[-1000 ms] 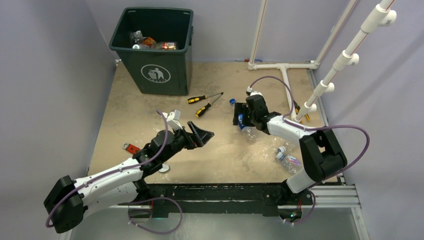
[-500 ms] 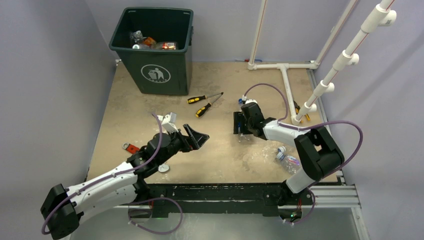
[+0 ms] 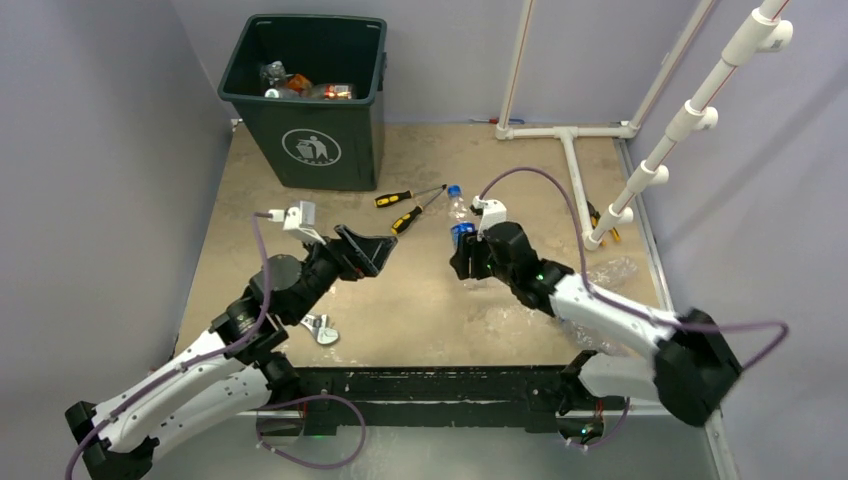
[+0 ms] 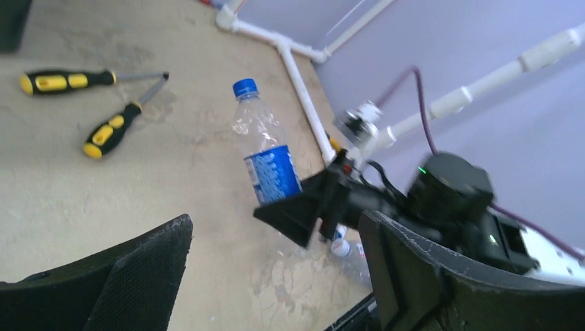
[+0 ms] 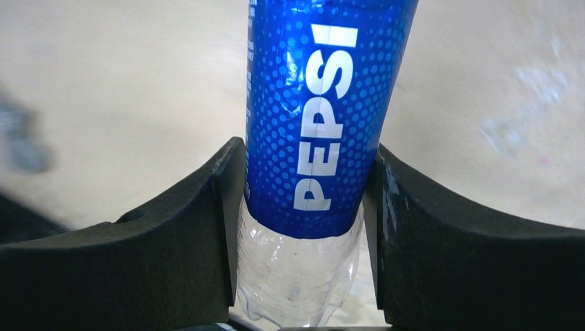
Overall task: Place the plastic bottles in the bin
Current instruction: Pick up the plastic bottle at the center of the board.
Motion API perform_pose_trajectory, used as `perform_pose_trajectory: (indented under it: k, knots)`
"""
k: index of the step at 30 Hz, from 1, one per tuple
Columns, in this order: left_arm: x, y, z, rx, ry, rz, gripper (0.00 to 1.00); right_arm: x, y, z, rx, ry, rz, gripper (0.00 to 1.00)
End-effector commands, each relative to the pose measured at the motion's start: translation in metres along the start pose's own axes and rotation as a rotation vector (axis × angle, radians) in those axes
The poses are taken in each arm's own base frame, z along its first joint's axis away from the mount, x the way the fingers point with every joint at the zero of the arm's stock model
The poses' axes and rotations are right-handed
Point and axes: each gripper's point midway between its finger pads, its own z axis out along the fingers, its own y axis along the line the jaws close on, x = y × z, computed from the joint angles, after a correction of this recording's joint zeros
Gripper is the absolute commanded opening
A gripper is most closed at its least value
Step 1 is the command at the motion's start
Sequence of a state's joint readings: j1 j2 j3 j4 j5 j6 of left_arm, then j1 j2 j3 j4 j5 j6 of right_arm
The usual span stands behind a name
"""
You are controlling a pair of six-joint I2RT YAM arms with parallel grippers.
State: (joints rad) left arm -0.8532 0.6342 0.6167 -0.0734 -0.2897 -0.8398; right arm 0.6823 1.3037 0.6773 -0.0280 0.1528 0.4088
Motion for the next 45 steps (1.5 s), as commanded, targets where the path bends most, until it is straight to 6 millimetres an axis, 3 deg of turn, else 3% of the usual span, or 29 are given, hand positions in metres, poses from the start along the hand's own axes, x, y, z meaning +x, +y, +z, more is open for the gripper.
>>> perform_pose_trajectory:
  k: [1,4,6,8,12,17,21,28,38,41,45]
  knots:
    - [-0.061,-0.025,-0.017,0.021,-0.161,0.134,0.91,-0.075,0.084,-0.085,-0.349,-0.356,-0.066,0.45]
    - [-0.088,-0.05,-0.026,0.106,-0.239,0.204,0.93,-0.087,0.122,-0.15,-0.615,-0.509,-0.093,0.45]
    - [-0.105,-0.076,-0.037,0.218,-0.299,0.247,0.94,-0.088,0.135,-0.192,-0.788,-0.604,-0.106,0.45]
    - [-0.11,-0.101,-0.048,0.352,-0.323,0.288,0.95,-0.086,0.142,-0.219,-0.906,-0.663,-0.099,0.45]
    - [-0.107,-0.139,-0.061,0.551,-0.322,0.34,0.97,-0.074,0.148,-0.241,-1.037,-0.697,-0.105,0.43]
    - [-0.074,-0.17,-0.047,0.71,-0.141,0.398,0.96,-0.07,0.154,-0.25,-1.116,-0.731,-0.104,0.41]
    - [-0.054,-0.18,-0.033,0.77,-0.049,0.407,0.94,-0.068,0.157,-0.254,-1.152,-0.753,-0.115,0.38]
    - [-0.058,-0.189,-0.028,0.795,-0.075,0.404,0.93,-0.064,0.161,-0.257,-1.187,-0.762,-0.135,0.35]
    - [-0.064,-0.215,-0.033,0.911,-0.088,0.328,0.84,-0.062,0.161,-0.252,-1.171,-0.758,-0.153,0.31]
    - [-0.06,-0.219,-0.029,0.928,-0.061,0.312,0.76,-0.061,0.161,-0.251,-1.173,-0.756,-0.152,0.3]
    - [-0.058,-0.224,-0.027,0.951,-0.048,0.294,0.56,-0.059,0.164,-0.245,-1.172,-0.735,-0.158,0.29]
